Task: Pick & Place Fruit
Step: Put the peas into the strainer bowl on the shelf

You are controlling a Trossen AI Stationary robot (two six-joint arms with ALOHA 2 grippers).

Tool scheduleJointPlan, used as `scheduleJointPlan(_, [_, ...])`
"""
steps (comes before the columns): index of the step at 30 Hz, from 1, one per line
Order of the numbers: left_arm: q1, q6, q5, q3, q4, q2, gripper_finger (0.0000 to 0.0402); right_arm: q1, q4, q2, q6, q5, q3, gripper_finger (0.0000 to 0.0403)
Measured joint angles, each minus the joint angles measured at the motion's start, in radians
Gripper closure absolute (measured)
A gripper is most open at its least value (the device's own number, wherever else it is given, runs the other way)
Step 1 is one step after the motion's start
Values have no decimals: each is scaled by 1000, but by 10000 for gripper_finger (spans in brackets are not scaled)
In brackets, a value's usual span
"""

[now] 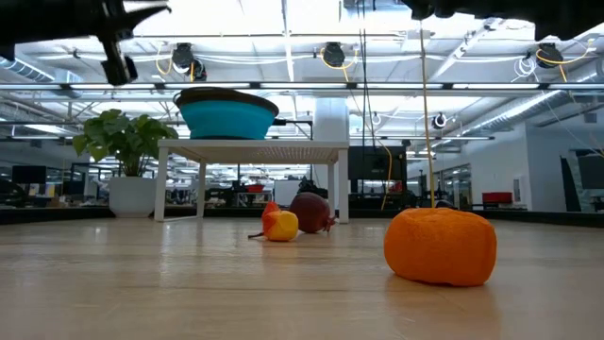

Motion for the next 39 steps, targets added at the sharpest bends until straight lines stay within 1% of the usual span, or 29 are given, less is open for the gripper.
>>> scheduleJointPlan(4, [-35, 0, -44, 2, 135, 62, 380, 1, -3, 1, -118, 51, 0, 342])
scheduleJointPlan(6, [-50, 1, -72, 17, 178, 103, 380, 0, -4, 1, -170, 74, 7, 342])
scheduleJointPlan(9, [-66, -1, -97, 55, 202, 175, 380, 0, -7, 1, -251, 75, 35, 342])
scheduleJointPlan(11, [-73, -3, -106, 94, 201, 229, 380, 0, -20, 6, -309, 75, 67, 342])
scheduleJointPlan(15, [-83, 19, -111, 194, 204, 344, 380, 0, -117, 11, -421, 77, 143, 342])
scheduleJointPlan(21, [-88, 119, -81, 352, 203, 499, 380, 0, -270, 16, -527, 99, 237, 342])
scheduleJointPlan(27, [-86, 204, -41, 494, 202, 643, 377, 0, -296, 16, -612, 99, 264, 342])
scheduleJointPlan(29, [-84, 221, -29, 531, 202, 685, 368, 0, -296, 15, -642, 99, 264, 342])
scheduleJointPlan(31, [-82, 228, -26, 563, 202, 723, 350, 0, -299, 16, -660, 99, 264, 342])
scheduleJointPlan(36, [-61, 225, -24, 633, 201, 803, 283, 1, -296, 16, -712, 97, 264, 342])
scheduleJointPlan(39, [-39, 182, -18, 664, 201, 846, 239, 1, -297, 16, -748, 96, 264, 342])
